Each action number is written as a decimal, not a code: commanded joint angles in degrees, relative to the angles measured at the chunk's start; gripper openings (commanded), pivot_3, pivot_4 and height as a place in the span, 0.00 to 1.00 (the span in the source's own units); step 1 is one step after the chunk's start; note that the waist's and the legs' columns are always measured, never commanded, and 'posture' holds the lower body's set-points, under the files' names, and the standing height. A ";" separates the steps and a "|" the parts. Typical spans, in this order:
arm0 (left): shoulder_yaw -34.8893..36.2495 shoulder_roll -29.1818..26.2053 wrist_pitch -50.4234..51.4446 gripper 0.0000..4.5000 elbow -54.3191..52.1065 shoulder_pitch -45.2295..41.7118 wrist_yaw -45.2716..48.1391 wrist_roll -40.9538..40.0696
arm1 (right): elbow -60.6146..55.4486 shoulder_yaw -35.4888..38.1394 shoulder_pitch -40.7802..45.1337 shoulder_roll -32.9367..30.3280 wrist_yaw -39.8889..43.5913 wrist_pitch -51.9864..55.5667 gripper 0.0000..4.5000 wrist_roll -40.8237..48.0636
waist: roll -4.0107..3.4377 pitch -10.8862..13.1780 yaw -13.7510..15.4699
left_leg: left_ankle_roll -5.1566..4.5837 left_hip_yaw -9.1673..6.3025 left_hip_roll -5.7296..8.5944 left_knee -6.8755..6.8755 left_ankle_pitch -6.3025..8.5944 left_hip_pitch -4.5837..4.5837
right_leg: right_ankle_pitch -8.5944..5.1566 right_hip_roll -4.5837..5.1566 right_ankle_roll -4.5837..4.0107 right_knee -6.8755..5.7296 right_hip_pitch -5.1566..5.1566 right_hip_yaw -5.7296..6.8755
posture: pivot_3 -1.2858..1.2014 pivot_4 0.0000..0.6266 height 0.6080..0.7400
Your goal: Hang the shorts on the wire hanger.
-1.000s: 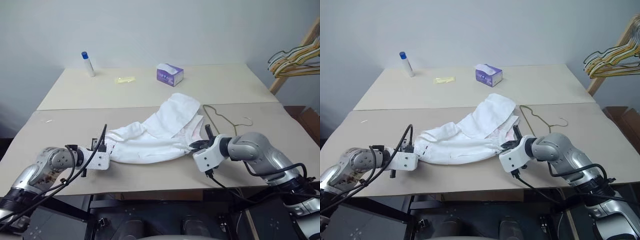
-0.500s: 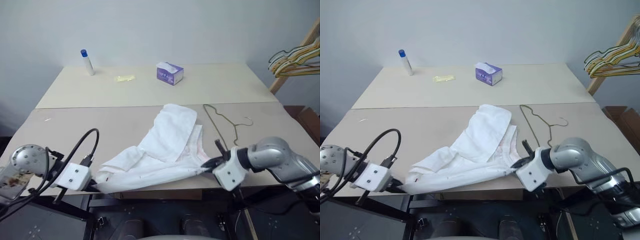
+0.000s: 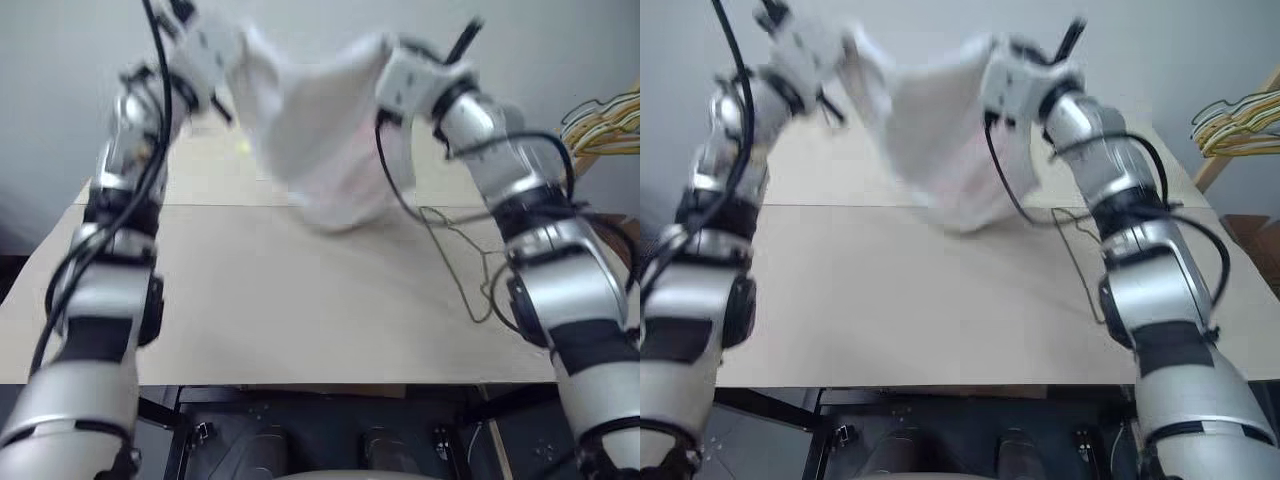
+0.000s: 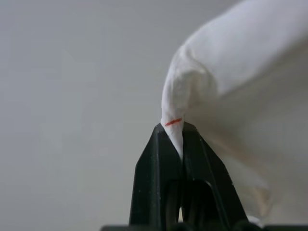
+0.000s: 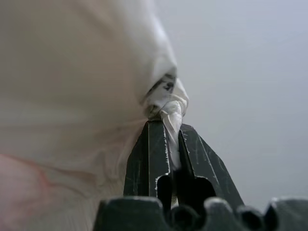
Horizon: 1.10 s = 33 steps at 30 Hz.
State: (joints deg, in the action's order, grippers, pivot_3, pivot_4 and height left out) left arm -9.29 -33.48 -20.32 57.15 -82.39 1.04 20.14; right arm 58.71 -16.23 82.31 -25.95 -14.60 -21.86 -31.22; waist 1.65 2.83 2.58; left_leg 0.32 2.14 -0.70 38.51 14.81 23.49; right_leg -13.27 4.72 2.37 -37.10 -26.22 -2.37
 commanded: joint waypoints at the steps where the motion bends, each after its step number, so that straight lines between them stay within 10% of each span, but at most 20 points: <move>1: -1.29 -3.48 -11.32 0.01 3.81 -5.55 -16.81 6.90 | 3.49 2.92 3.01 -1.96 -17.46 -7.76 0.00 -0.83 | 0.01 -0.01 -0.10 | 0.00 0.07 0.13 -0.41 0.00 -0.11 | 0.00 0.14 0.00 -0.01 -0.06 0.08 | 0.57 0.00 1.00; 6: -1.34 -5.74 -24.36 0.01 2.17 -1.71 -11.37 5.12 | 5.70 -0.12 -2.71 -4.61 -16.94 -16.24 0.00 -2.53 | 0.00 -0.10 -0.42 | -0.16 0.33 0.45 -0.70 0.07 -0.26 | -0.02 0.53 0.02 0.53 0.23 0.44 | 0.57 0.00 1.00; 10: -3.41 -8.60 -33.23 0.01 -7.61 13.81 10.92 -5.65 | 4.26 -3.36 -12.78 -7.71 -5.30 -26.78 0.00 -1.98 | -0.14 -0.16 -1.00 | -0.45 0.55 0.49 -0.66 -0.12 -0.85 | 0.16 0.57 0.38 1.33 1.36 0.46 | 0.57 0.00 1.00; 19: -3.39 -23.88 -13.14 0.01 -48.58 51.75 48.17 -33.35 | 1.79 -10.21 -28.36 -14.34 16.98 -39.49 0.00 -3.91 | -0.14 -0.17 -4.18 | -1.44 0.35 0.35 -0.03 0.27 -1.47 | 0.49 0.54 0.49 1.02 2.04 0.14 | 0.57 0.00 1.00; 33: 3.56 -39.57 0.55 0.01 -67.71 79.43 70.75 -39.41 | -9.51 -10.26 -41.90 -20.84 27.32 -42.21 0.00 -1.74 | -0.13 -0.17 -2.99 | -1.92 0.51 0.17 0.27 0.56 -2.16 | 0.44 0.43 0.47 1.13 2.65 -0.08 | 0.57 0.03 1.00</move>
State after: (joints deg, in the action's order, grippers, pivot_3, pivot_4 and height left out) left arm -8.51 -71.25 -20.58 -8.71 -3.43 69.56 -17.69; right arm 51.35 -29.00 40.58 -44.50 10.75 -64.11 -36.55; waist 1.52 2.66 -0.41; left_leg -1.61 2.70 -0.54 38.78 15.38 21.30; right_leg -12.84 5.15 2.84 -35.94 -23.51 -2.42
